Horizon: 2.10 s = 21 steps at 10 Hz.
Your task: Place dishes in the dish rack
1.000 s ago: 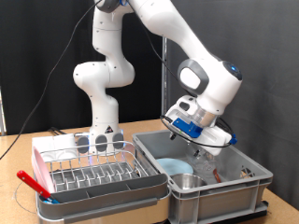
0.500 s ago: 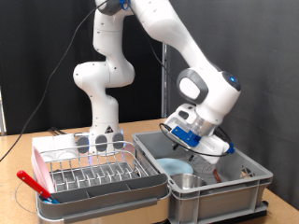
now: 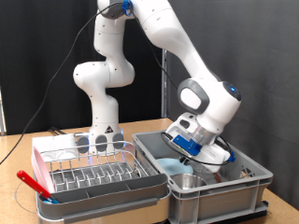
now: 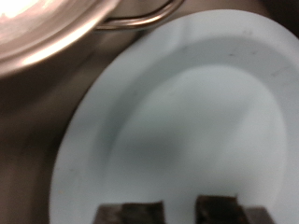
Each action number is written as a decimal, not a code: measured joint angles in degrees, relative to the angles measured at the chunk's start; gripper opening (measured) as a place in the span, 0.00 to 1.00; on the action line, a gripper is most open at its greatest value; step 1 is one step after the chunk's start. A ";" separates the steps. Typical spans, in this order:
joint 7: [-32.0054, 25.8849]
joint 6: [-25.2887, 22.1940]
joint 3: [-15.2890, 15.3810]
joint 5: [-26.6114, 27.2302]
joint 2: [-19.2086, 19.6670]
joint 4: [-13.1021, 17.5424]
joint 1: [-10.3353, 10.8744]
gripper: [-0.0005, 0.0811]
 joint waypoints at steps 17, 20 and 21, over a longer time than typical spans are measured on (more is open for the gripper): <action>6.30 5.57 -0.14 -6.40 3.77 -1.94 0.05 0.99; 6.76 5.90 -0.14 -6.82 4.81 -1.77 0.05 1.00; 6.76 5.60 -0.11 -6.82 4.81 -1.70 0.05 1.00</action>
